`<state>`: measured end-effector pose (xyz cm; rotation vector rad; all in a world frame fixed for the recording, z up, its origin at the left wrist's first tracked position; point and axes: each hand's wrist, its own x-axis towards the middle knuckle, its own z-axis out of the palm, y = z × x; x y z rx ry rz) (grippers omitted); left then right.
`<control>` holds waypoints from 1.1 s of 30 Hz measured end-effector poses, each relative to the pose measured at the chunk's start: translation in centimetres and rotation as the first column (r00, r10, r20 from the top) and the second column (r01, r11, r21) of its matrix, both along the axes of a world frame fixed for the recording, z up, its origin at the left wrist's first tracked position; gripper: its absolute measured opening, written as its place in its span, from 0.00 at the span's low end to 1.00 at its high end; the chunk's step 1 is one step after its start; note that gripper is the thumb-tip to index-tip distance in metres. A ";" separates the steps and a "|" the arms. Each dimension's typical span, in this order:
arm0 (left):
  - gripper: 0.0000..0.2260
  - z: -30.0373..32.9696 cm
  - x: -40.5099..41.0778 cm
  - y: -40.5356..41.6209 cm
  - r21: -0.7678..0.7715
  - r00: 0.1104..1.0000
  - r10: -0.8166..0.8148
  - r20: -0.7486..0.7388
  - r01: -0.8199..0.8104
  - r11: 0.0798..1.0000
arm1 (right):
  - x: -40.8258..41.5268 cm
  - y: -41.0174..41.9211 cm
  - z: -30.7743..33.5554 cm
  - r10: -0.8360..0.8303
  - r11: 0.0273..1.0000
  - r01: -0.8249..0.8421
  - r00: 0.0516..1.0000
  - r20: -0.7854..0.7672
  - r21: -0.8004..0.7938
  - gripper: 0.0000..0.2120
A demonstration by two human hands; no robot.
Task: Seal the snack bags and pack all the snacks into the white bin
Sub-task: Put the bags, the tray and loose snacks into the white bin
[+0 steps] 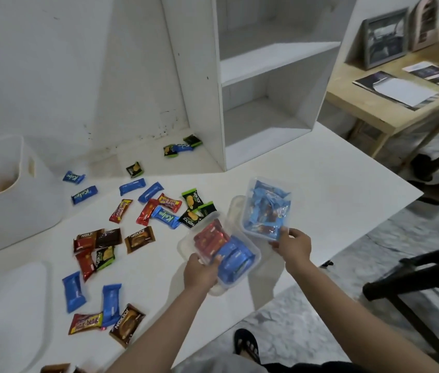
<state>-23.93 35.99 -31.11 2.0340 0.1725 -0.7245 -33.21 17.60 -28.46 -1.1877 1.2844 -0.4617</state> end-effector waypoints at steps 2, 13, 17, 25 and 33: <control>0.22 0.1 0.3 0.0 0.004 1.000 -0.017 0.014 0.017 1.000 | -0.7 0.5 1.4 0.059 0.997 -0.056 0.997 0.058 -0.044 0.10; 0.18 3.5 -2.1 2.0 -0.384 0.963 0.023 -0.268 -0.128 0.914 | -1.8 1.5 3.5 0.608 0.707 -0.679 0.726 -0.320 -0.199 0.12; 0.12 4.0 -2.6 1.9 -0.433 0.961 -0.022 -0.276 -0.104 0.895 | -0.7 2.2 2.5 0.687 0.716 -0.698 0.705 -0.176 0.005 0.21; 0.09 4.8 -0.5 3.9 -0.413 0.945 0.030 -0.325 -0.171 0.895 | 0.7 5.5 2.6 0.645 0.757 -0.625 0.761 -0.068 0.190 0.12; 0.09 10.3 6.2 12.3 -0.403 0.973 0.109 -0.205 -0.186 0.896 | 7.7 13.3 7.5 0.728 0.677 -0.727 0.684 0.041 0.117 0.11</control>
